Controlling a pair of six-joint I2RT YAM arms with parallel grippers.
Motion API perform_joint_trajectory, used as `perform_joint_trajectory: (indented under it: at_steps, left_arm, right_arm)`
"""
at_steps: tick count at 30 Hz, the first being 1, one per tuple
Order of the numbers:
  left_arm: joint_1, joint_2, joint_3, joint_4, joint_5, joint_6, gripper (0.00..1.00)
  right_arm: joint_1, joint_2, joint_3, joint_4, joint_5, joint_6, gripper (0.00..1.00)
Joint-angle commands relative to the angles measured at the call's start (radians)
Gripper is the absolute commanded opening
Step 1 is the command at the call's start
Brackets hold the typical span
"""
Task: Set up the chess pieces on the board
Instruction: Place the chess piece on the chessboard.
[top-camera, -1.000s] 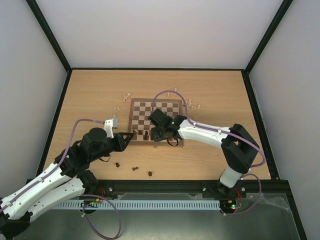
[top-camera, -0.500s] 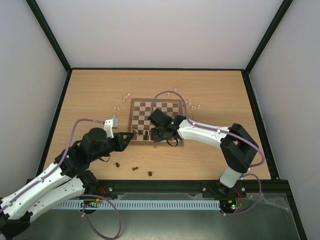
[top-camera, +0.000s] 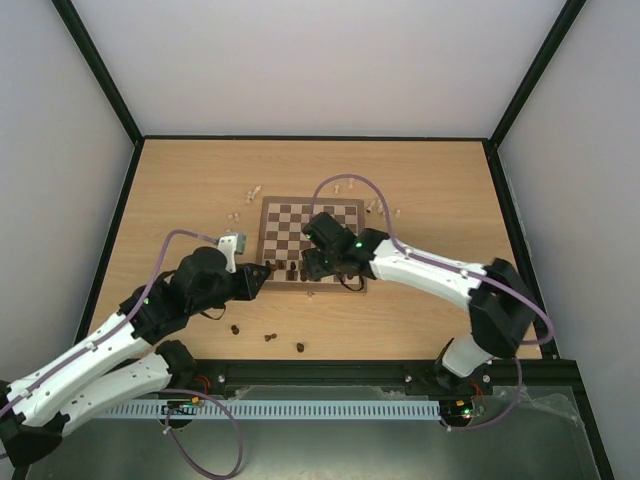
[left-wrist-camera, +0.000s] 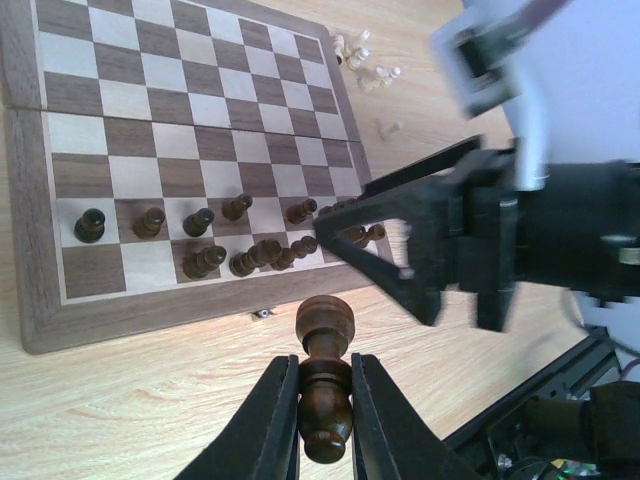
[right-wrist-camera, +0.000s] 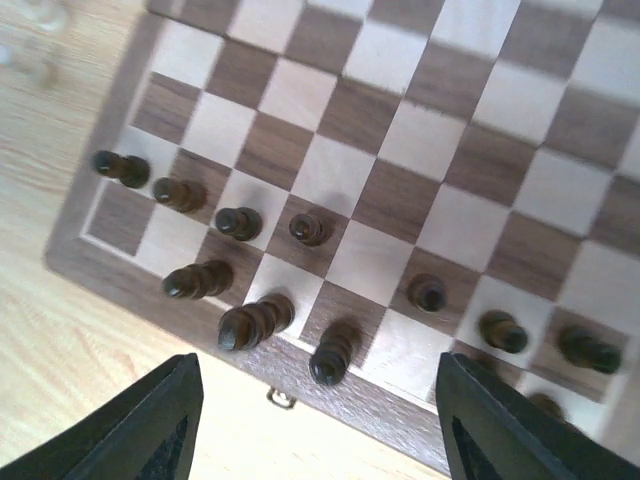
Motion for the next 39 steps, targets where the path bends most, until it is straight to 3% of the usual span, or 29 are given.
perform_joint_trajectory:
  at_steps: [1, 5, 15, 27, 39]
  left_arm:
    - [0.007, 0.087, 0.131, -0.104, 0.005, 0.068, 0.08]
    - [0.006, 0.237, 0.295, -0.221, 0.021, 0.132, 0.09]
    - [-0.020, 0.704, 0.677, -0.491, 0.063, 0.236, 0.09]
    - [-0.095, 1.114, 1.108, -0.821, -0.029, 0.287, 0.08]
    - [-0.135, 1.306, 1.204, -0.828, -0.035, 0.303, 0.08]
  right_arm:
    - [0.008, -0.170, 0.009, -0.098, 0.082, -0.001, 0.72]
    - [0.002, -0.319, -0.026, -0.161, 0.152, 0.008, 1.00]
    - [-0.012, -0.594, -0.070, -0.266, 0.174, 0.011, 0.99]
    - [-0.016, -0.702, -0.115, -0.273, 0.117, -0.019, 0.99]
    - [-0.015, -0.817, -0.177, -0.292, 0.117, -0.010, 0.99]
